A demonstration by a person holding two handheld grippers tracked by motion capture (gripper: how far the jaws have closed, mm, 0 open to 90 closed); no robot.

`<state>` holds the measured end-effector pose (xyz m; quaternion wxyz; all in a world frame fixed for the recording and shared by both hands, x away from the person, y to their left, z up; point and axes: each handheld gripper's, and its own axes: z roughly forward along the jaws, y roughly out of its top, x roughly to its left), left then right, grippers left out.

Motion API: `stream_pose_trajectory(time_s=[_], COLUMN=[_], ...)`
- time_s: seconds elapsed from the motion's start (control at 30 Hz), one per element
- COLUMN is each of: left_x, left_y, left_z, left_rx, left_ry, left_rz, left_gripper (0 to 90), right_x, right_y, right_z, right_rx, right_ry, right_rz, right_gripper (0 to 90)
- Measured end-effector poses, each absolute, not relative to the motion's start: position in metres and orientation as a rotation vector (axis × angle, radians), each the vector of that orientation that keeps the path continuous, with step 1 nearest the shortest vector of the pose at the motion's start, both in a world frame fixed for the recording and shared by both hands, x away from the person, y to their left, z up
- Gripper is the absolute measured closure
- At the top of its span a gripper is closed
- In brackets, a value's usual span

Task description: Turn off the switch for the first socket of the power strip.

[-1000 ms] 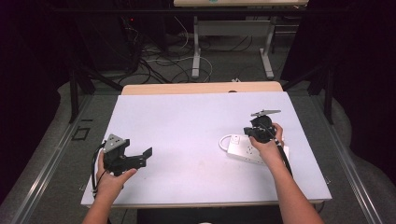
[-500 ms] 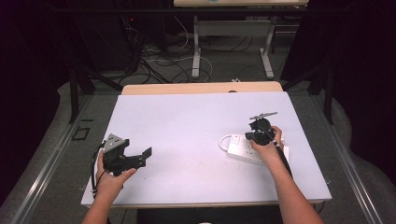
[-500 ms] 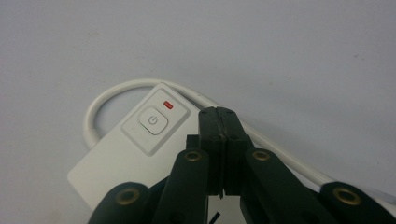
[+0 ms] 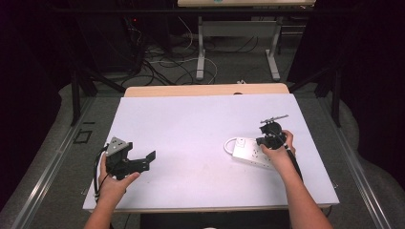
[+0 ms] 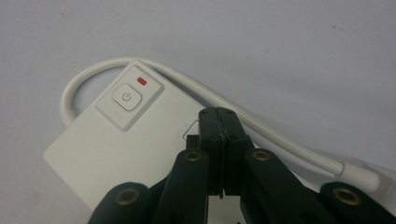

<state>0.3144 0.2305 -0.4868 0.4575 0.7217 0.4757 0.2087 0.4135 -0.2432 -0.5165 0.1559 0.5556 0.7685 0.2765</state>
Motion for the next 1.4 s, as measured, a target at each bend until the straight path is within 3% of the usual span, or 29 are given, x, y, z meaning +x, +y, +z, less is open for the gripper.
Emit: stream_pose_trajectory(time_s=[0.8, 1.4], left_x=[0.3149, 0.3148], left_y=[0.2311, 0.2312], left_z=[-0.487, -0.4876], left_rx=[1.772, 1.768], left_ry=[1.176, 1.183], left_rz=[0.516, 0.514], left_gripper=[3.6, 3.8], right_x=[0.411, 0.4101], right_y=[-0.2524, -0.2515], right_z=[-0.519, -0.5223], right_rx=[1.637, 1.641], right_ry=[2.179, 2.163], right_rz=[0.82, 0.813], right_gripper=[86.9, 90.0])
